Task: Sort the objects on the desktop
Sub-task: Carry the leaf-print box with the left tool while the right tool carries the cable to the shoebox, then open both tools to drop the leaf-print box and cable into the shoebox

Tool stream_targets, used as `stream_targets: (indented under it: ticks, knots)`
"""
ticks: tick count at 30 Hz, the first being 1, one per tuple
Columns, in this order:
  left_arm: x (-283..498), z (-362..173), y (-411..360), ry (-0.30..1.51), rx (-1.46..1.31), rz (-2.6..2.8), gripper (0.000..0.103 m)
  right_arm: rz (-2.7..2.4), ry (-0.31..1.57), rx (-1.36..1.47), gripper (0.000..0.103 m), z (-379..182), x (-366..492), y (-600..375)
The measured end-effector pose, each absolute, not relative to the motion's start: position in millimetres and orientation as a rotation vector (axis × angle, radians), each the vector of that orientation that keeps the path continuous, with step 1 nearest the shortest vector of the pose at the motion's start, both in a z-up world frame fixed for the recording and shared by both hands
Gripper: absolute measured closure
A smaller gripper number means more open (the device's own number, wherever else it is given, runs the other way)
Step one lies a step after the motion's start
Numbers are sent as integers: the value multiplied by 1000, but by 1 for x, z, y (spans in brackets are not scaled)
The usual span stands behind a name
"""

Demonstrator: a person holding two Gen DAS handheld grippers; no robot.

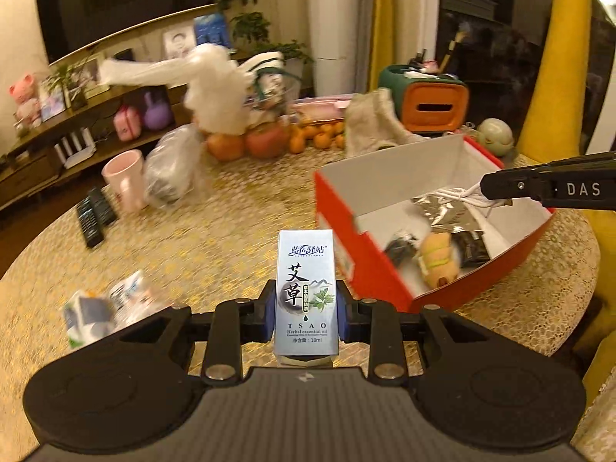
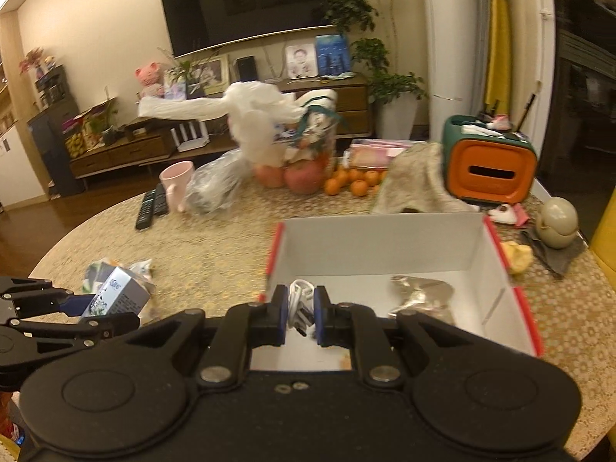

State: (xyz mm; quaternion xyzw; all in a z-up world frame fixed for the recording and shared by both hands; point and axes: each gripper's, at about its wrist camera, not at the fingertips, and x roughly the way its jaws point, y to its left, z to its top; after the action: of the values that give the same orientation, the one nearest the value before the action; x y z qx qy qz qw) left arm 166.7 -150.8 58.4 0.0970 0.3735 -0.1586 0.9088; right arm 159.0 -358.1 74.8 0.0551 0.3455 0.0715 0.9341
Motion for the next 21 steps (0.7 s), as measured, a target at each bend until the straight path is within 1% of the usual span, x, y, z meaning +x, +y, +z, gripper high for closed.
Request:
stream_targets:
  ticks: [7, 14, 21]
  knots:
    - [183, 57, -198, 782, 225, -384, 75, 96, 711, 137, 91, 65, 160, -397]
    - [209, 44, -246, 808, 289, -461, 75, 54, 742, 156, 91, 44, 167, -430]
    - [243, 25, -271, 856, 306, -475, 74, 41, 787, 183, 91, 18, 180, -449]
